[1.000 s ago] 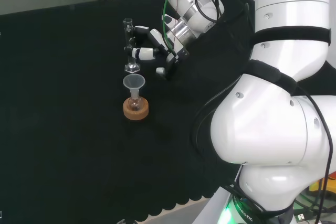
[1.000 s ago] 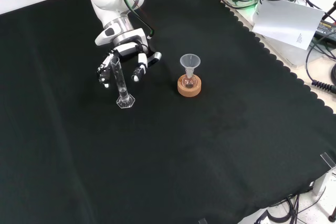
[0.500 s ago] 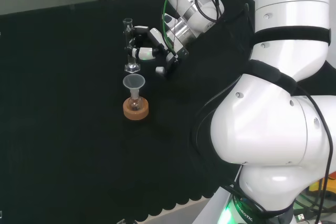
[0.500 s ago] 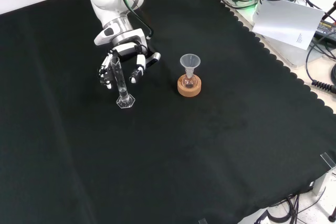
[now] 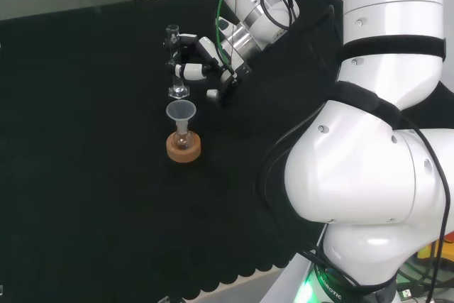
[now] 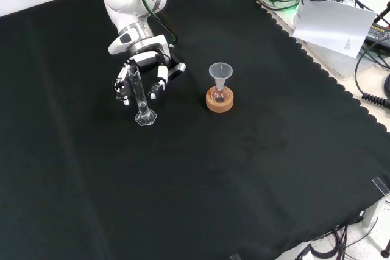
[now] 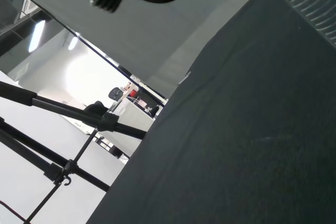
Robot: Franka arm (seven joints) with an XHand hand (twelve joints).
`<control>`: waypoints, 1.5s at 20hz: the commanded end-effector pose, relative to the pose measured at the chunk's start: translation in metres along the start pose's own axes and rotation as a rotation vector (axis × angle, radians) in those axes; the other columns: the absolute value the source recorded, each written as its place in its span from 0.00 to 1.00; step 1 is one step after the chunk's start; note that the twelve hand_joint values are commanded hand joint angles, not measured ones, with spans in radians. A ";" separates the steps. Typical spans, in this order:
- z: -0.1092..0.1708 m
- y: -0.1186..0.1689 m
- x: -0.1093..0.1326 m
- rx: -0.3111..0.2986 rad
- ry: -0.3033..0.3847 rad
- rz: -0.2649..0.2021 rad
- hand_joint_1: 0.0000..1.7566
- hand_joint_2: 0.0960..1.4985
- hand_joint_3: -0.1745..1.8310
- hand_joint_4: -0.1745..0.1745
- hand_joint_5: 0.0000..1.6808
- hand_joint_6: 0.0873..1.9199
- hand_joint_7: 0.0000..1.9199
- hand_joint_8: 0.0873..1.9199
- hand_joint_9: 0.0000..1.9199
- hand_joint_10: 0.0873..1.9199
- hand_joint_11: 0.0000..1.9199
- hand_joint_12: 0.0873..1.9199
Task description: Pick up the graduated cylinder.
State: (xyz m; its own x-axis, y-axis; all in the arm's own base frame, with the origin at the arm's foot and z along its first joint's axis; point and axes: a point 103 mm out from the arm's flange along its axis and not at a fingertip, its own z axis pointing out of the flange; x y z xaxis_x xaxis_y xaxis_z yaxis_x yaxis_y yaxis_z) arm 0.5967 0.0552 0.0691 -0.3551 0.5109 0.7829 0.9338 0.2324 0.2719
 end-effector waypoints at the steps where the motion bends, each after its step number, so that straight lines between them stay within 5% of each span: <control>1: 0.000 0.000 -0.001 -0.009 -0.001 0.005 0.60 0.49 0.35 0.44 0.43 0.22 0.35 0.28 0.51 0.14 0.42 0.53; 5: 0.000 0.001 -0.001 -0.004 -0.025 0.017 0.65 0.53 0.37 0.49 0.51 0.24 0.44 0.27 0.58 0.10 0.52 0.46; 8: 0.000 0.003 0.000 0.012 -0.052 0.028 0.64 0.69 0.18 0.17 0.54 0.50 0.52 0.25 0.64 0.07 0.58 0.42; 11: -0.003 0.005 0.003 0.023 -0.091 0.036 0.66 0.72 0.11 0.02 0.57 0.52 0.56 0.22 0.66 0.05 0.59 0.40; 17: -0.014 0.009 0.010 0.108 -0.197 0.054 0.66 0.70 0.11 0.00 0.61 0.48 0.64 0.14 0.72 0.00 0.62 0.37; 19: -0.018 0.010 0.013 0.132 -0.218 0.046 0.70 0.70 0.10 0.00 0.61 0.47 0.58 0.34 0.73 0.00 0.63 0.36; 21: -0.025 0.010 0.017 0.143 -0.239 0.045 0.72 0.71 0.10 0.00 0.60 0.47 0.55 0.43 0.73 0.00 0.63 0.36; 30: -0.057 -0.007 0.050 0.200 -0.360 0.050 0.72 0.71 0.09 0.00 0.61 0.47 0.55 0.46 0.75 0.00 0.64 0.36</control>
State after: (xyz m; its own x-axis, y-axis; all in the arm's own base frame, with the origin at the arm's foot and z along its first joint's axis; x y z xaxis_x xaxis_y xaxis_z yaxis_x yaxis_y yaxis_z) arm 0.5952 0.0419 0.1176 -0.3389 0.7230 0.6021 0.9360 0.3240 0.1377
